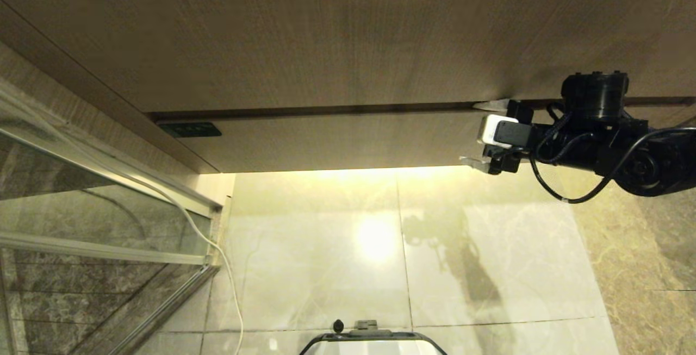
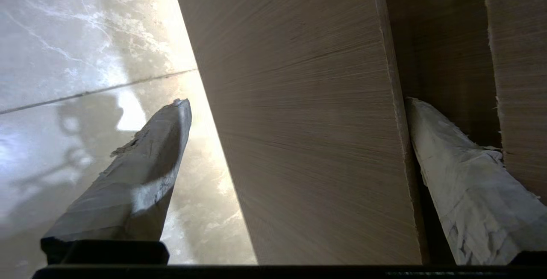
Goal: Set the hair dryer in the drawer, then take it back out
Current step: Pull open the drawer
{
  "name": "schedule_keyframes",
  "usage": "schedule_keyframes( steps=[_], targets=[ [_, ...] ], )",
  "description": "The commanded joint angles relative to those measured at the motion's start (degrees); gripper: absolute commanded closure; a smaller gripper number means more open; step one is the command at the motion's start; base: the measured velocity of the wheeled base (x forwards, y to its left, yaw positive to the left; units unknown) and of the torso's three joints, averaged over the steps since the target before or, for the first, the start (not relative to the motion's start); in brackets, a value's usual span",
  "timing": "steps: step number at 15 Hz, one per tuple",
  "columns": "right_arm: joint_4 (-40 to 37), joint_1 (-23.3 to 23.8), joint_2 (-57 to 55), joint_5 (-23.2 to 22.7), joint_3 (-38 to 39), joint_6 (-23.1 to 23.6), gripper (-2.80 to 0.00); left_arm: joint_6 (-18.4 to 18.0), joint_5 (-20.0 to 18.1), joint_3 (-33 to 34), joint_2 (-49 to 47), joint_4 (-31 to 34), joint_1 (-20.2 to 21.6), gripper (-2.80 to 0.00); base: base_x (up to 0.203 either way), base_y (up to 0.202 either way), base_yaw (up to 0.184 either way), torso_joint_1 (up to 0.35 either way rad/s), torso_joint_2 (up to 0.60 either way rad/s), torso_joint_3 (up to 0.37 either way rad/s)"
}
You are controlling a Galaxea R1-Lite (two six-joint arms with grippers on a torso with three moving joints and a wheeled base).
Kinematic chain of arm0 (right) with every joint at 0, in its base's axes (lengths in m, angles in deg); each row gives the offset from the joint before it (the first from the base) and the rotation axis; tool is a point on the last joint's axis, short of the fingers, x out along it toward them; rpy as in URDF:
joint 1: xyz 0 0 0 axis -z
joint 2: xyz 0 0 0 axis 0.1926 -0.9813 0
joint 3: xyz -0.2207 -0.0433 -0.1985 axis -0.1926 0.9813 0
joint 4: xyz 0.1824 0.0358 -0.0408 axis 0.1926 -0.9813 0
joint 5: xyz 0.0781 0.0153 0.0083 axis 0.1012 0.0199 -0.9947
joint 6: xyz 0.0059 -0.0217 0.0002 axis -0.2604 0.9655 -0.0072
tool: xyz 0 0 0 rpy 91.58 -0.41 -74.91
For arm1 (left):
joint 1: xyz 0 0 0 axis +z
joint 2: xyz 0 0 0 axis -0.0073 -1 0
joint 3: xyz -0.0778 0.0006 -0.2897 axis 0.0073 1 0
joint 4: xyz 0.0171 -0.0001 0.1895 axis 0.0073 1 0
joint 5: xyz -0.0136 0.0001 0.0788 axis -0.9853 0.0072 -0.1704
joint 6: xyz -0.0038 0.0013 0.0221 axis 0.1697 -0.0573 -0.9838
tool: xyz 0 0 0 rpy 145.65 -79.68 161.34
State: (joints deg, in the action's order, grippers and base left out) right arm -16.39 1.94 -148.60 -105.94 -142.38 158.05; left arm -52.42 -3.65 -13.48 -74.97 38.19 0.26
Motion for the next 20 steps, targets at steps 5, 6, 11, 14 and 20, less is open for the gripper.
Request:
schedule_keyframes(
  steps=[5, 6, 11, 14, 20],
  targets=[
    [-33.13, 3.00, 9.93, 4.24, 0.29, -3.82, -2.80, 0.01, 0.00, 0.05, 0.00, -0.04, -0.02, 0.00, 0.000, 0.000, 0.000, 0.000, 0.00, 0.000],
    [-34.63, 3.10, 10.54, 5.28, 0.66, -5.69, -2.80, 0.01, 0.00, 0.08, 0.00, -0.04, -0.02, 0.00, 0.000, 0.000, 0.000, 0.000, 0.00, 0.000],
    [-35.92, 3.06, 14.71, 5.84, 2.89, -7.79, -2.80, 0.01, 0.00, 0.04, 0.00, -0.04, -0.02, 0.00, 0.000, 0.000, 0.000, 0.000, 0.00, 0.000],
    [-29.21, 2.79, 18.21, 4.74, 5.99, -7.35, -2.80, 0.01, 0.00, 0.00, 0.00, -0.04, -0.01, 0.00, 0.000, 0.000, 0.000, 0.000, 0.00, 0.000],
    [-16.99, 2.72, 28.67, 3.20, 16.64, -6.38, -2.80, 0.01, 0.00, 0.00, 0.00, -0.04, -0.02, 0.00, 0.000, 0.000, 0.000, 0.000, 0.00, 0.000]
  ],
)
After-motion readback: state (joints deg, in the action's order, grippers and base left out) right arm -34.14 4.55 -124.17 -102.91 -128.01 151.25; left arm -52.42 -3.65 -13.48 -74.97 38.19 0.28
